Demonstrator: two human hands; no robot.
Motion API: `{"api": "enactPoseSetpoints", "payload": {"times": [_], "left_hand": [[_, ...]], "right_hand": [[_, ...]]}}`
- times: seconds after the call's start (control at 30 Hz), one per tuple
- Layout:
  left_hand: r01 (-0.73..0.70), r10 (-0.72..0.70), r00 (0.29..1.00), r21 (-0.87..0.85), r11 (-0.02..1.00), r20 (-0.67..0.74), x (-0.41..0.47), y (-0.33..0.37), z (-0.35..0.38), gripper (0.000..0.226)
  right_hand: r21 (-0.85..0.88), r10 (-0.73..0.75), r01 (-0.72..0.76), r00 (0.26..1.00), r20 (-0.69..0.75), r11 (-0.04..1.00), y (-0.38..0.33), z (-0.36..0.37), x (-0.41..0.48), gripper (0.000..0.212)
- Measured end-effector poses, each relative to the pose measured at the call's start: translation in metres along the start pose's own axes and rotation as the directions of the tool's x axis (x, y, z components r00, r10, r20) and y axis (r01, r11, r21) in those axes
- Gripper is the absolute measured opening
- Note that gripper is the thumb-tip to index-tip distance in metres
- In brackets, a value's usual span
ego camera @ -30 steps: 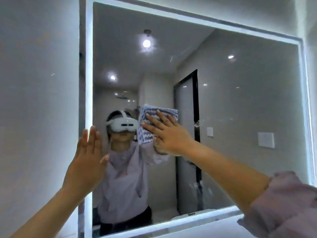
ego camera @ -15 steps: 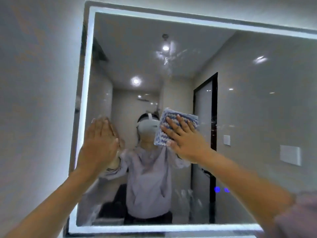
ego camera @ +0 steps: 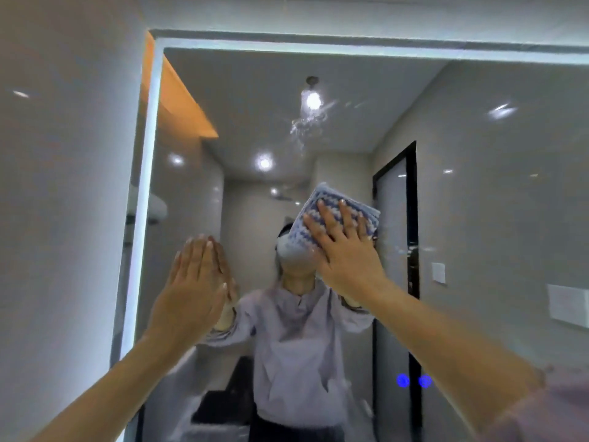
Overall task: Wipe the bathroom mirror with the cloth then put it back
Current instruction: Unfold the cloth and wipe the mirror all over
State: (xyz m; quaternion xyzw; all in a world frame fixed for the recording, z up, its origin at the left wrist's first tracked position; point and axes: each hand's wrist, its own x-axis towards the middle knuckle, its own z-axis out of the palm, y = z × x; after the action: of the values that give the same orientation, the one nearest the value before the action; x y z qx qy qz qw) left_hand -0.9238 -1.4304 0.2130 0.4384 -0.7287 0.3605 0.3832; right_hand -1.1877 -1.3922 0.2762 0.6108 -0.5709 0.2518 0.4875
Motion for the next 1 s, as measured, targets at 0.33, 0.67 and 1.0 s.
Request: {"api": "enactPoseSetpoints", "payload": {"times": [0.33,0.67,1.0], "left_hand": [[-0.042,0.030,0.993,-0.104,0.994,-0.113,0.022,0.012,0.016,0.075],[-0.058,0.011,0.982,-0.240,0.969,-0.190,0.030,0.019,0.046,0.072],[-0.078,0.022,0.969,-0.220,0.972,-0.245,0.028,0.018,0.062,0.074]], "right_hand": [[0.061,0.246,-0.244,0.969,-0.036,0.968,0.031,-0.033,0.076,0.061],[-0.066,-0.259,0.260,0.966,0.028,0.963,-0.012,-0.023,0.074,0.059],[0.051,0.200,-0.197,0.977,-0.072,0.979,0.021,-0.051,0.137,0.061]]}}
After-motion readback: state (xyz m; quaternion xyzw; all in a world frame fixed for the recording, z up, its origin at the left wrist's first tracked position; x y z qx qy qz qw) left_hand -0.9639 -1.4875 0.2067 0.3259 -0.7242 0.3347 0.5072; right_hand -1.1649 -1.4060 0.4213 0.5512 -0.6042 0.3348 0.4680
